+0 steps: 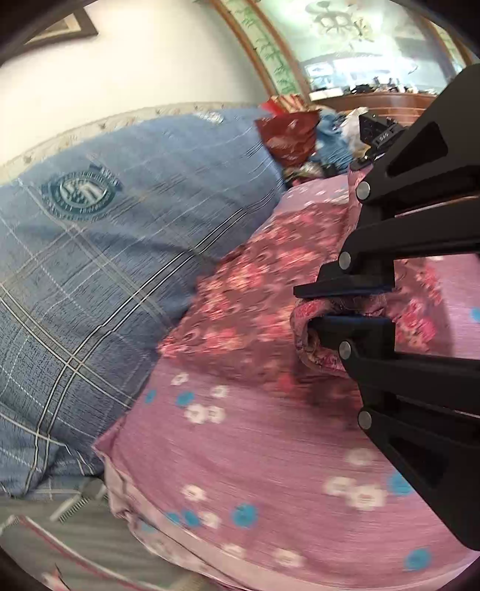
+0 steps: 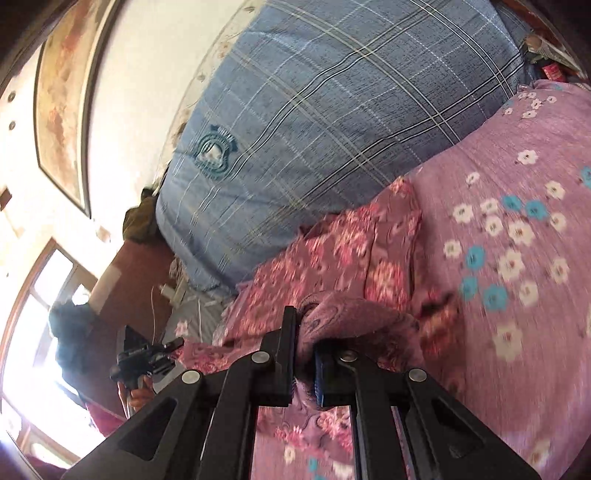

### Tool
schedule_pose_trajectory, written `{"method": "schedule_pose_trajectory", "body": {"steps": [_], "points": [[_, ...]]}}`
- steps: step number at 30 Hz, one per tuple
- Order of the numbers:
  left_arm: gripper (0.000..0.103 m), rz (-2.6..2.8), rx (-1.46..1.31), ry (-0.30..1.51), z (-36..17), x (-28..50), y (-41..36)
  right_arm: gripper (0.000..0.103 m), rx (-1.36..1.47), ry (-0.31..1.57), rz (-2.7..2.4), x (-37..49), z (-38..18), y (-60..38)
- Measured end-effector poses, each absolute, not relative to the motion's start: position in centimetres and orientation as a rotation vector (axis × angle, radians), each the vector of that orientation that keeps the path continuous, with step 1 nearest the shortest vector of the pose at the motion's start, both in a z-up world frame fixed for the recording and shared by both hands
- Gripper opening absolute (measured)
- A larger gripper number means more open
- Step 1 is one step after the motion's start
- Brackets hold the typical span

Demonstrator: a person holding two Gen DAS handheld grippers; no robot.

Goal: Fold small clothes
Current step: 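Fold the held hem over the garment with both grippers toward the pillow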

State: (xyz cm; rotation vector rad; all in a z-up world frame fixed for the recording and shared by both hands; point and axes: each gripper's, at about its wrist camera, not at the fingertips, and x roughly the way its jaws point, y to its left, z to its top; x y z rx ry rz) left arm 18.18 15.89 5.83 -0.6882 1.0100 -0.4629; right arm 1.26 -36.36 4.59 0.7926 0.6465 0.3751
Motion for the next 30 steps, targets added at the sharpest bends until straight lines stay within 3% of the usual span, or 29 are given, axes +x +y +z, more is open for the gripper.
{"method": "schedule_pose_trajectory", "body": {"steps": [12,17,22,24,25,26,28,30], "points": [[0.006,-0.332,-0.718,1.12,1.4,31.3,13.7,0.007,0.951,0.695,0.218,13.2,0.2,-39.7],[0.006,-0.33,-0.788,1.153,-0.5,33.2,13.5,0.007,1.001,0.74,0.212,15.4,-1.1,-40.3],[0.007,-0.307,-0.921,1.163,-0.4,34.7,15.2,0.013,1.185,0.661,0.125,16.1,-1.3,-43.2],[0.015,-0.344,-0.966,1.145,0.3,34.7,16.0,0.018,1.258,0.64,0.105,15.8,-1.4,-44.3],[0.03,-0.337,-0.963,1.118,0.9,34.5,16.6,0.021,1.249,0.621,0.074,15.3,-1.1,-44.7],[0.052,-0.314,-0.947,1.085,1.6,34.1,17.3,0.028,1.226,0.609,0.053,15.1,-0.6,-45.0],[0.071,-0.291,-0.893,1.044,2.7,33.2,18.1,0.033,1.174,0.608,0.044,14.4,0.1,-45.2],[0.071,-0.317,-0.84,1.068,2.7,32.8,18.0,0.038,1.115,0.637,0.034,14.0,0.6,-45.2]]}}
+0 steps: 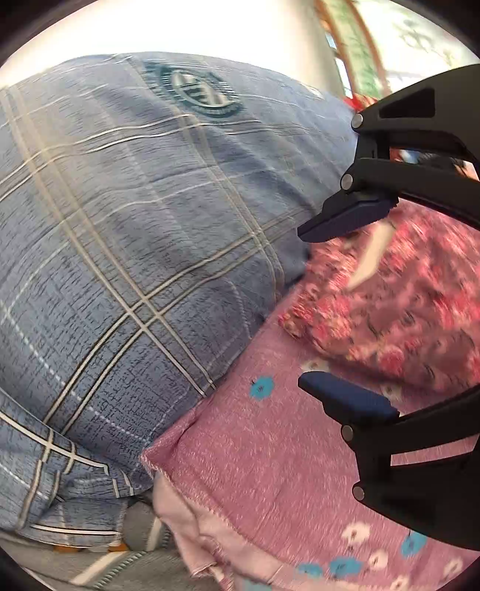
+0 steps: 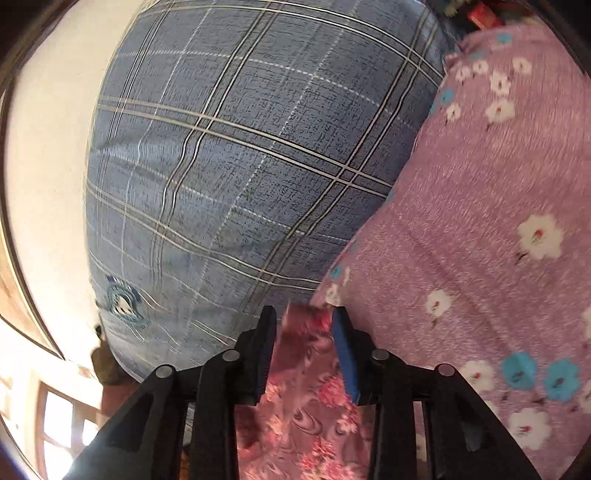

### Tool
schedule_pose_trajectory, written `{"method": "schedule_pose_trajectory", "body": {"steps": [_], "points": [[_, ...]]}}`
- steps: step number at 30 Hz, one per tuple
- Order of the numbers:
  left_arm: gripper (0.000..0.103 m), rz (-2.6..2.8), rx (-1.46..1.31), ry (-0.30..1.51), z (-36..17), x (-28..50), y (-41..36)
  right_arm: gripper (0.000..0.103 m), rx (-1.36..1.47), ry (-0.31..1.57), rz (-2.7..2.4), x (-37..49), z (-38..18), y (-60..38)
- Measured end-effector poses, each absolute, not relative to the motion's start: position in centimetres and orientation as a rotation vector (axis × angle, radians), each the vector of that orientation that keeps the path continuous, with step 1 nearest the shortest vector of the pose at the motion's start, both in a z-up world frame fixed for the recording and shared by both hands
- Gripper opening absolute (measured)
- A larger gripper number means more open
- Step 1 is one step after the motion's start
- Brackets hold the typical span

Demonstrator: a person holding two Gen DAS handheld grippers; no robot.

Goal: Fold small clothes

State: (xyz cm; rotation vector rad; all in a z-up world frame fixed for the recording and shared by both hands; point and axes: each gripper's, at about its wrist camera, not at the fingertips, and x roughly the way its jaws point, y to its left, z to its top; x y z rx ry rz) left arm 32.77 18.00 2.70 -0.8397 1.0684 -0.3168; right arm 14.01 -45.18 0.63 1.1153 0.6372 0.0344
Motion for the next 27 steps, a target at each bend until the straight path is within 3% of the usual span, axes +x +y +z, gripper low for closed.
{"method": "schedule_pose_trajectory", "body": {"steps": [8,13,14,15,16,17,23,27], "points": [[0.072,-0.361,-0.676,1.243,-0.8,32.2,13.8,0.048,0.831,0.819,0.012,17.2,0.9,-41.7],[0.072,-0.39,-0.577,1.319,-2.4,33.1,10.4,0.048,0.712,0.907,-0.03,20.9,-0.2,-40.0],[0.065,-0.389,-0.537,1.302,-2.3,33.2,9.8,0.045,0.691,0.92,-0.033,21.4,-0.5,-39.6],[0.052,-0.397,-0.496,1.269,-1.8,33.1,9.2,0.03,0.658,0.93,-0.039,21.8,-0.5,-39.3],[0.014,-0.406,-0.44,1.23,-1.3,32.8,8.6,0.016,0.621,0.931,-0.033,22.0,-0.4,-38.9],[0.005,-0.405,-0.381,1.194,-0.6,32.7,8.0,0.008,0.572,0.916,-0.015,22.2,0.1,-38.3],[0.005,-0.263,-0.437,1.106,-0.9,34.4,9.4,0.005,0.664,0.65,-0.015,20.7,4.8,-41.0],[0.005,-0.175,-0.583,1.183,-4.1,35.1,11.0,0.005,0.704,0.866,-0.124,22.8,0.1,-42.4]]}}
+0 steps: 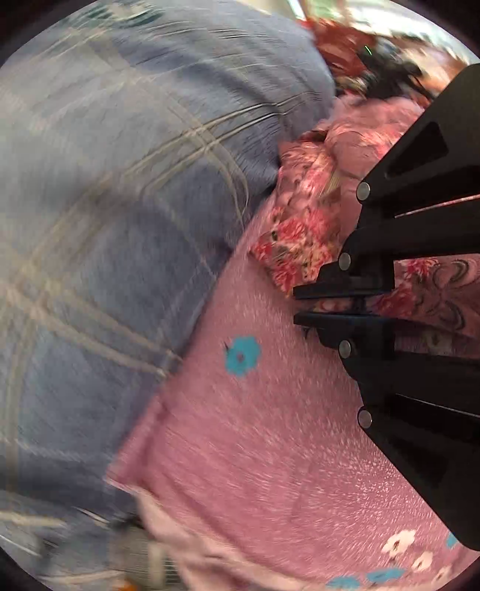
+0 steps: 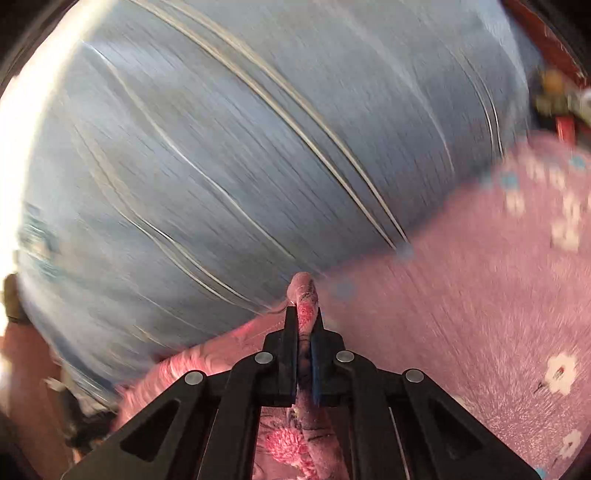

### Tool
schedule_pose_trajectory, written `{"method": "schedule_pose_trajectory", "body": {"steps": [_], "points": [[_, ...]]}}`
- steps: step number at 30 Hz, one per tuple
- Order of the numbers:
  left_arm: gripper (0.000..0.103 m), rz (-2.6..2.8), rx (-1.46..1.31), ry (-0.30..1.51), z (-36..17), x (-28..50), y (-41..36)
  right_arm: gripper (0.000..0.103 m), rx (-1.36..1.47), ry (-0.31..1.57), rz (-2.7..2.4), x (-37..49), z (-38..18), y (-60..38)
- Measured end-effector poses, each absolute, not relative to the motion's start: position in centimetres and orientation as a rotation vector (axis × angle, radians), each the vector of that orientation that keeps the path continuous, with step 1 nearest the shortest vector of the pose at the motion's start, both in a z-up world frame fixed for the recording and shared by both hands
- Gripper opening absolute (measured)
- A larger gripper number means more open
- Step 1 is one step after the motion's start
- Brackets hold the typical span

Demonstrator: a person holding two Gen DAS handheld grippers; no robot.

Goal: Fold small clothes

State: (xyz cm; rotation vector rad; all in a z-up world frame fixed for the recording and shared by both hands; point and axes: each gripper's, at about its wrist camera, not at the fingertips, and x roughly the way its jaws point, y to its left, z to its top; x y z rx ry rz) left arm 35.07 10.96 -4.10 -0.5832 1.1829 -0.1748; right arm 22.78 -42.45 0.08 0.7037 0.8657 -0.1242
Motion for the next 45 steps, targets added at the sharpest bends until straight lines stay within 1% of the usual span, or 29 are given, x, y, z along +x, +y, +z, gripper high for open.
{"method": "schedule_pose_trajectory", "body": {"steps": [1,2,3,6,7,8,9,10,11,14,15,19,23,25,27,30,33,34,35,36,37,38,41,42,43,45], "points": [[0.006,-0.189,-0.623,1.18,-4.3,34.9,11.4,0.006,0.709,0.935,-0.149,23.0,-1.4,-42.2],[0.006,-0.195,-0.637,1.179,-4.3,34.7,11.6,0.008,0.727,0.938,-0.146,22.7,-1.8,-42.1],[0.007,-0.197,-0.644,1.176,-4.1,34.5,11.9,0.011,0.747,0.91,-0.127,22.2,-1.8,-42.1],[0.009,-0.241,-0.637,1.162,-2.6,33.0,12.1,0.014,0.79,0.853,-0.098,20.3,-1.0,-42.3],[0.017,-0.264,-0.636,1.162,-2.3,32.7,12.3,0.015,0.805,0.847,-0.082,19.7,-0.8,-42.6],[0.031,-0.286,-0.634,1.157,-1.9,32.1,12.1,0.021,0.815,0.843,-0.071,18.9,-0.7,-42.7],[0.04,-0.301,-0.622,1.152,-1.6,31.3,11.6,0.029,0.817,0.845,-0.067,18.1,-0.6,-42.9],[0.058,-0.306,-0.61,1.154,-1.5,30.8,11.3,0.033,0.82,0.851,-0.051,17.1,-0.7,-43.0],[0.064,-0.311,-0.601,1.161,-1.6,30.4,11.1,0.036,0.822,0.857,-0.047,16.7,-0.8,-43.0],[0.062,-0.303,-0.604,1.217,-2.6,29.6,8.6,0.033,0.846,0.869,-0.054,14.9,-1.4,-42.7],[0.062,-0.317,-0.618,1.216,-2.4,28.7,8.3,0.036,0.857,0.857,-0.053,14.2,-1.3,-42.6],[0.062,-0.364,-0.621,1.197,-0.9,24.5,8.8,0.036,0.825,0.829,-0.022,10.1,0.6,-41.0],[0.063,-0.423,-0.716,1.157,0.3,18.7,11.1,0.043,0.786,0.814,-0.026,4.4,1.3,-40.4],[0.065,-0.451,-0.761,1.13,0.8,15.8,12.0,0.046,0.809,0.801,-0.017,1.5,0.9,-40.4],[0.068,-0.492,-0.831,1.121,0.5,13.9,12.2,0.047,0.83,0.807,-0.01,-0.3,0.2,-40.2],[0.068,-0.513,-0.901,1.168,-1.2,13.5,11.6,0.048,0.894,0.806,0.016,-1.7,-1.2,-39.4],[0.068,-0.432,-0.888,1.248,-3.2,15.6,10.6,0.048,0.935,0.748,-0.004,-1.2,-1.7,-38.6],[0.066,-0.404,-0.894,1.259,-3.7,16.3,10.4,0.047,0.963,0.721,-0.017,-0.8,-1.8,-38.7],[0.057,-0.386,-0.915,1.255,-3.9,16.7,10.4,0.034,0.988,0.709,-0.018,-0.5,-1.9,-38.8],[0.046,-0.374,-0.934,1.239,-3.7,16.9,10.4,0.007,1.018,0.709,-0.007,0.2,-2.0,-38.9],[0.019,-0.371,-0.937,1.22,-3.2,17.3,10.2,0.007,1.03,0.717,0.001,0.8,-1.8,-39.3],[0.01,-0.369,-0.929,1.209,-2.8,17.5,9.9,0.007,1.027,0.694,0.002,1.0,-1.1,-39.5],[0.009,-0.356,-0.841,1.177,-1.4,17.0,8.9,0.006,0.968,0.557,0.023,0.1,2.8,-40.5],[0.009,-0.339,-0.812,1.187,-1.5,16.9,8.3,0.006,0.958,0.543,0.017,0.0,3.4,-40.8],[0.009,-0.325,-0.8,1.202,-1.8,16.5,8.2,0.006,0.956,0.549,0.011,0.1,3.4,-41.0],[0.009,-0.31,-0.793,1.246,-2.9,16.1,8.4,0.007,0.939,0.628,-0.032,0.5,1.9,-41.1]]}}
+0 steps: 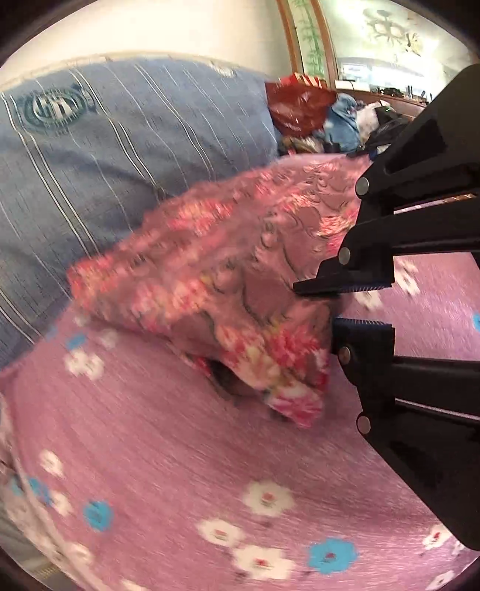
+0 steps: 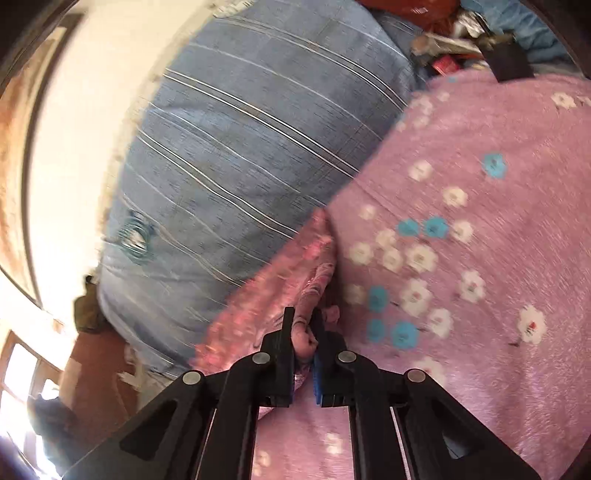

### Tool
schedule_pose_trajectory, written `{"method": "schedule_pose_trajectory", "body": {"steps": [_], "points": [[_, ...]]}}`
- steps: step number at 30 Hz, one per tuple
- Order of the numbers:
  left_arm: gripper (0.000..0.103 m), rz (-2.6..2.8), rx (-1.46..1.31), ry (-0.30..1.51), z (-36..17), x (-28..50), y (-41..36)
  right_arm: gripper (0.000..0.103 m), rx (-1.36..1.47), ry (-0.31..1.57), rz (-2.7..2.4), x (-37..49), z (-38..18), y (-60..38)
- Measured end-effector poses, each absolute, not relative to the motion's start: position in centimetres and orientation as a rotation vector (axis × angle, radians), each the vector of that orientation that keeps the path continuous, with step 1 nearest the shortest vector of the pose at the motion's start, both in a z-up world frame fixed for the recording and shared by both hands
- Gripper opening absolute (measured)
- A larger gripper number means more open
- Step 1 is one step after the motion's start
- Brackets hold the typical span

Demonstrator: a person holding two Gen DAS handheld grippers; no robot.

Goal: Fold small clothes

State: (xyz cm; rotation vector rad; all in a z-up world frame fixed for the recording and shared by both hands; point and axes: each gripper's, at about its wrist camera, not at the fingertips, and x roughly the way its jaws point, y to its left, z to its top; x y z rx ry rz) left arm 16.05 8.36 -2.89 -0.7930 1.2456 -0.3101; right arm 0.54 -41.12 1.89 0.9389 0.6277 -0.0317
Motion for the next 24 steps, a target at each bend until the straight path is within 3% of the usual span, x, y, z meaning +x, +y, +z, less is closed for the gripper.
{"method": "schedule_pose_trajectory", "body": {"steps": [3,5,7,9,10,11,14,24], "points": [[0.009,-0.35,-0.785,1.265,-3.3,14.9,9.4,0.008,0.922,0.807,-0.064,1.2,-1.5,-40.7],[0.009,-0.394,-0.737,1.233,-1.9,14.2,10.1,0.015,0.935,0.788,-0.045,0.2,-1.2,-40.6],[0.013,-0.446,-0.673,1.181,0.4,14.6,10.5,0.016,0.907,0.77,-0.091,-0.4,0.1,-41.0],[0.037,-0.44,-0.602,1.147,2.5,15.8,10.7,0.017,0.887,0.7,-0.102,-0.5,2.0,-42.1],[0.057,-0.423,-0.575,1.138,3.2,16.5,10.6,0.018,0.871,0.667,-0.111,-0.1,3.2,-42.5],[0.066,-0.399,-0.544,1.121,4.1,18.1,10.4,0.025,0.865,0.657,-0.111,0.7,3.8,-42.9],[0.066,-0.384,-0.511,1.124,4.8,23.4,9.4,0.04,0.869,0.681,-0.064,3.9,4.4,-43.3],[0.066,-0.302,-0.446,1.271,0.1,37.3,5.3,0.041,0.87,0.8,-0.134,15.6,0.3,-43.9]]}}
